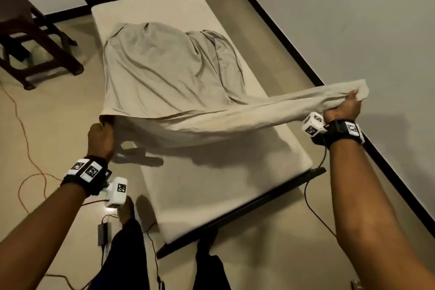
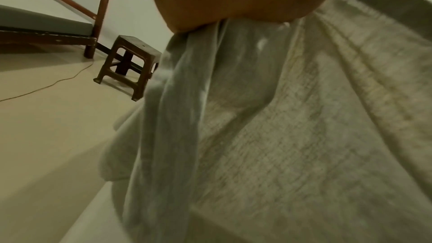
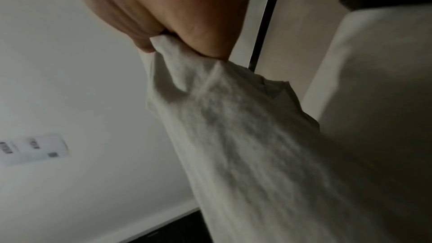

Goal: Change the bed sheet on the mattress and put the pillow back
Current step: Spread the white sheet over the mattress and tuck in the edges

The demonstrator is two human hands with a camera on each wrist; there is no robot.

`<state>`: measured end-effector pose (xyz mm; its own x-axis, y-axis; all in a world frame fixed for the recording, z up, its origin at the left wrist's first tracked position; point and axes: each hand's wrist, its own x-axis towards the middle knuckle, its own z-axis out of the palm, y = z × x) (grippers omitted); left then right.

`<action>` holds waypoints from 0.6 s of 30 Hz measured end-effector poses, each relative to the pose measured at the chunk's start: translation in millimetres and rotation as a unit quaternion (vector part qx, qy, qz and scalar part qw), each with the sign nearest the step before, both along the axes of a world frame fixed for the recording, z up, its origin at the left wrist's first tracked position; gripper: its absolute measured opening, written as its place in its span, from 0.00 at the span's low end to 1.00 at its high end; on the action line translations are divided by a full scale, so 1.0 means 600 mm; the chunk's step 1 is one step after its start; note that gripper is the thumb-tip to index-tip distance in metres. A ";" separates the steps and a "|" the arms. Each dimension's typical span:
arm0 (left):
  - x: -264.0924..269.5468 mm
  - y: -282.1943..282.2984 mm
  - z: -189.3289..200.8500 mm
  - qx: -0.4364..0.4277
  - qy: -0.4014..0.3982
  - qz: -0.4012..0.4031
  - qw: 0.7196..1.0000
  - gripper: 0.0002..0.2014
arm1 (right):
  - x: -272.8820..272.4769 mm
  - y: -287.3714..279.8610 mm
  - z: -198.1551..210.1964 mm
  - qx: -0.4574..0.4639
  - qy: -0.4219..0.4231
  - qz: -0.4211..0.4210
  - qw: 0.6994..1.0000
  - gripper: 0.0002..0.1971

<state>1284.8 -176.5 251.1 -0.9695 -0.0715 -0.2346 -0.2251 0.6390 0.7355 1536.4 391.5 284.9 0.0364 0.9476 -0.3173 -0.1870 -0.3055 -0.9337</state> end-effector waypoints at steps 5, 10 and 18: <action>0.153 -0.013 -0.044 -0.100 -0.102 -0.150 0.978 0.27 | 0.082 0.044 0.009 0.042 0.096 -0.055 0.993 0.15; 0.307 -0.043 -0.155 -0.249 -0.234 -0.351 0.872 0.41 | 0.264 0.078 -0.228 -0.029 -0.020 -0.060 0.998 0.20; 0.438 -0.082 -0.392 -0.328 -0.247 -0.569 0.712 0.26 | 0.362 -0.007 -0.431 -0.069 -0.136 -0.087 0.985 0.32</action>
